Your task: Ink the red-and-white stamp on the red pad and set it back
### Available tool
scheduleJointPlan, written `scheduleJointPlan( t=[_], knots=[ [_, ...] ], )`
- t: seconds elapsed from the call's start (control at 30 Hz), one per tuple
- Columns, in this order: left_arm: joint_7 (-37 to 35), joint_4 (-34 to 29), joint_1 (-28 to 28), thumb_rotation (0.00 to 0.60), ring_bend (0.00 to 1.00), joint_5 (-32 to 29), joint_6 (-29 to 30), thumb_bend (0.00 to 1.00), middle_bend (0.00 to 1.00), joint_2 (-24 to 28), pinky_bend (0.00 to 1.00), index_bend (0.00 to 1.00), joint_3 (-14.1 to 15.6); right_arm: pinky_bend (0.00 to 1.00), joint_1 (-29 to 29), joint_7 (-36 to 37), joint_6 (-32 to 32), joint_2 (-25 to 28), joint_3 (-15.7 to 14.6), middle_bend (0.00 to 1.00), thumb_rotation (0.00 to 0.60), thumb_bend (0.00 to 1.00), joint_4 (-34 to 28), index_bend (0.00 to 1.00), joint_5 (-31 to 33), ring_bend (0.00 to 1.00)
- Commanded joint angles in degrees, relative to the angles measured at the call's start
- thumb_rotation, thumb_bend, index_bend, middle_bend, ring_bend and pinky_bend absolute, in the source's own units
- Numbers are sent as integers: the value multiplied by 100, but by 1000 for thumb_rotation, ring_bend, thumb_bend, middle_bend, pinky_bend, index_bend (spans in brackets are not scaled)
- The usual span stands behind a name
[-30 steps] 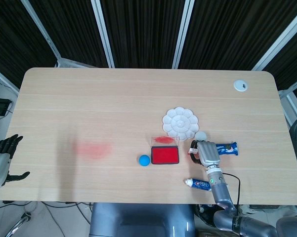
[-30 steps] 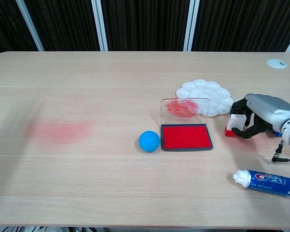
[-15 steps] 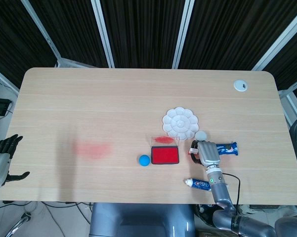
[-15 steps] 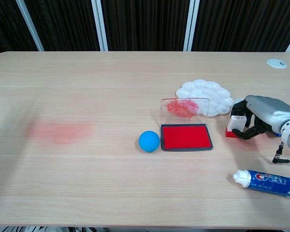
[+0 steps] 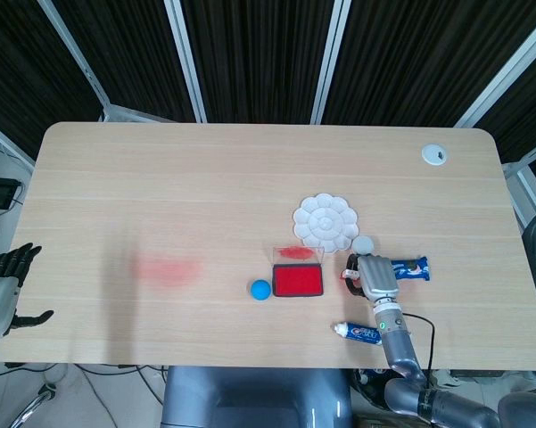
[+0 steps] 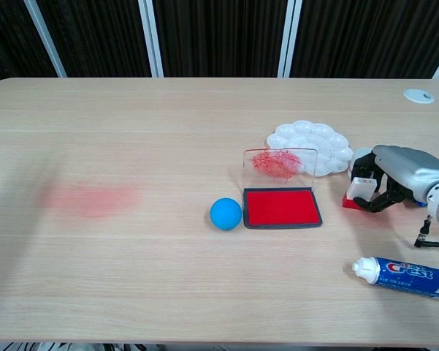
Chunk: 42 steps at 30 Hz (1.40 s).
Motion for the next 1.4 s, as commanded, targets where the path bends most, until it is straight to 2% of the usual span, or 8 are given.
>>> scheduleJointPlan(
  t=[0.03,0.6,1.4],
  knots=[
    [8,-5,0,600,0,0,2,30,0,1,0,0,1,490,-8,-16,-1,8,-1,554,600,407,-18,764,6,459],
    [26,-7,6,600,0,22,19,30,0,3,0,0,14,455,-41,-204,-2,84,14,541,600,366,-229,740,85,456],
    [4,-30,0,600,0,10,-9,30,0,33,0,0,19,439,-10,-438,-3,97,54,519,600,359,-314,699,203,447]
  ],
)
